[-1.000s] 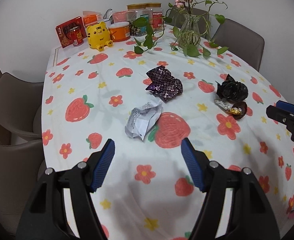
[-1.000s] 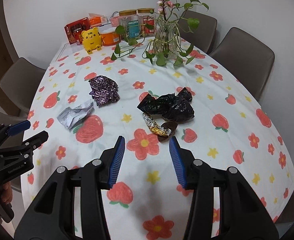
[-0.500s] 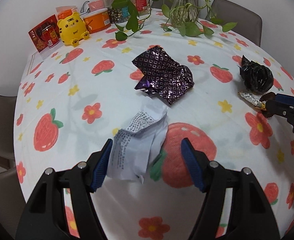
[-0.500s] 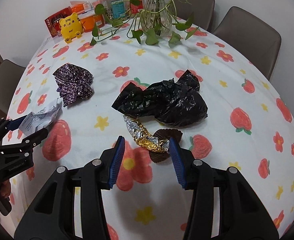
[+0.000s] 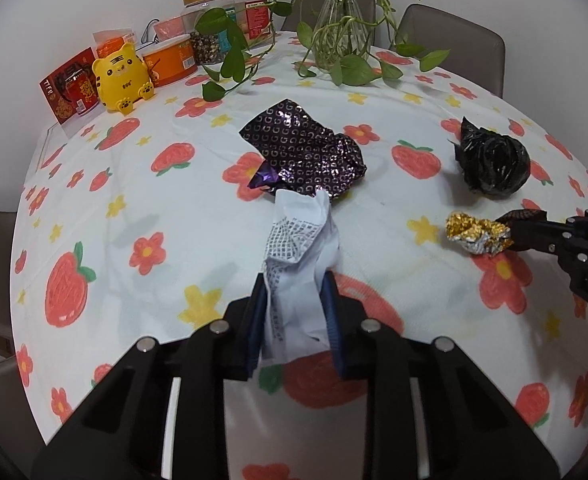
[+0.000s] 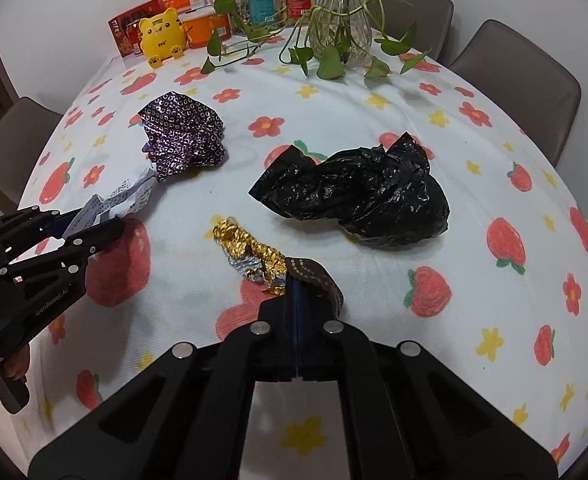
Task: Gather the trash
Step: 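Grasp the white paper wrapper with the left tool while the right tool grasps the foil candy wrapper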
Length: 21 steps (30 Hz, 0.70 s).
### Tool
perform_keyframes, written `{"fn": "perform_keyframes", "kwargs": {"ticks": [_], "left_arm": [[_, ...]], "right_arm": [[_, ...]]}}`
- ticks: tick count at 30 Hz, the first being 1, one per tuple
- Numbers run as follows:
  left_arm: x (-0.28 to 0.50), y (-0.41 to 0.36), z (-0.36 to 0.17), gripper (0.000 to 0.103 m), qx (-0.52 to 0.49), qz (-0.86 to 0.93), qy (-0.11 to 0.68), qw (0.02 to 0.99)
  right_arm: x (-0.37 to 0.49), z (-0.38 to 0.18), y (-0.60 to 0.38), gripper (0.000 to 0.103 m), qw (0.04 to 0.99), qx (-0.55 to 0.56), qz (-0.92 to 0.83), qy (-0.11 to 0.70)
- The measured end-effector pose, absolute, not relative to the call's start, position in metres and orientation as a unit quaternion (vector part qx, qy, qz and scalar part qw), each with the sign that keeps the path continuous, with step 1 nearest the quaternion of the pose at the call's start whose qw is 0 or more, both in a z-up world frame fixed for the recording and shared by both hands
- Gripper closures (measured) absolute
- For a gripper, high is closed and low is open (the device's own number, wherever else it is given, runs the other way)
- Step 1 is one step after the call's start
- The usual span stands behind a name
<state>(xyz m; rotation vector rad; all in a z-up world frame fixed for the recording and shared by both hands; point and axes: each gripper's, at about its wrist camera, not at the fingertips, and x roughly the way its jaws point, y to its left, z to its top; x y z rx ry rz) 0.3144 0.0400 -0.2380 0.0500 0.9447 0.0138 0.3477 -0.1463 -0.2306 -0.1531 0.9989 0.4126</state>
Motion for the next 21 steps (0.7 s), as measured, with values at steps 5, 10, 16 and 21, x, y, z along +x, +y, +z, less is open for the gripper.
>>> {"fn": "perform_keyframes", "kwargs": {"ticks": [5,10,16,21], "left_arm": [[0.304,0.031,-0.228,0.076,0.018,-0.002,0.451,0.893],[0.288,0.023,-0.213,0.077,0.011,-0.001,0.445,0.896],[0.266,0.015,-0.198,0.077,0.004,0.002,0.435,0.9],[0.257,0.011,-0.198,0.077,0.0,0.005,0.435,0.901]], "right_arm": [[0.34,-0.221,-0.148,0.103,0.855,-0.063,0.202,0.473],[0.327,-0.206,-0.154,0.103,0.859,-0.058,0.204,0.466],[0.325,-0.204,-0.164,0.103,0.859,-0.032,0.2,0.47],[0.344,-0.223,-0.164,0.084,0.862,-0.021,0.183,0.472]]}}
